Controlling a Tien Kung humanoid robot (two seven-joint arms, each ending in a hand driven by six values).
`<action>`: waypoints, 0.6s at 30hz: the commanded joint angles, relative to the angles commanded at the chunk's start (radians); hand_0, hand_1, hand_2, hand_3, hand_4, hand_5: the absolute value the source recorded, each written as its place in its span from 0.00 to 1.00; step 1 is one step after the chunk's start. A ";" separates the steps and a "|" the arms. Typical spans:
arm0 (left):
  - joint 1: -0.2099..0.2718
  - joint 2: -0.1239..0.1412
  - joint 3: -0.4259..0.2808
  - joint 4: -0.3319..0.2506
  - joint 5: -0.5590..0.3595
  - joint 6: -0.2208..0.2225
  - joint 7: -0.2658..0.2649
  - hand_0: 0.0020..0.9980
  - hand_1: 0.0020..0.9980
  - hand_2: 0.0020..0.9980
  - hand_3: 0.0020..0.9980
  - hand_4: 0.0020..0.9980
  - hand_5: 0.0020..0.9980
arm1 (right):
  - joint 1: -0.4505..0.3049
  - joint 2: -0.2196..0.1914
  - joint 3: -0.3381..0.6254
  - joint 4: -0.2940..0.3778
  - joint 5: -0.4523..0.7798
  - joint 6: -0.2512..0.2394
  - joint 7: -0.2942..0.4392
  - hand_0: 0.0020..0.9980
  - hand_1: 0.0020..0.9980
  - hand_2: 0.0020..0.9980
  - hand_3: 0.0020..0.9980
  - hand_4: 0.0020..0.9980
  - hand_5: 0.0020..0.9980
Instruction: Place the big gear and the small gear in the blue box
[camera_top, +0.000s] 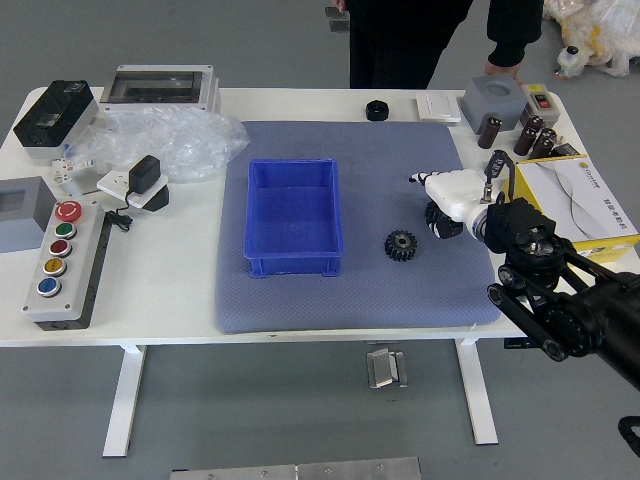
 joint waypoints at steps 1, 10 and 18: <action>0.000 0.000 0.000 0.000 0.000 0.000 0.000 0.85 0.82 0.80 0.82 0.68 0.30 | 0.001 0.001 -0.001 -0.005 0.000 0.000 0.000 0.67 0.65 0.86 0.92 0.68 0.03; -0.001 0.000 0.005 0.000 0.002 0.000 0.000 0.85 0.82 0.80 0.82 0.68 0.30 | 0.012 0.008 0.001 -0.054 0.000 -0.023 0.017 0.66 0.64 0.83 0.85 0.69 0.04; -0.001 0.001 0.007 0.000 0.003 -0.001 0.000 0.85 0.82 0.80 0.82 0.68 0.30 | 0.029 0.019 0.007 -0.100 0.000 -0.044 0.041 0.65 0.62 0.80 0.79 0.70 0.06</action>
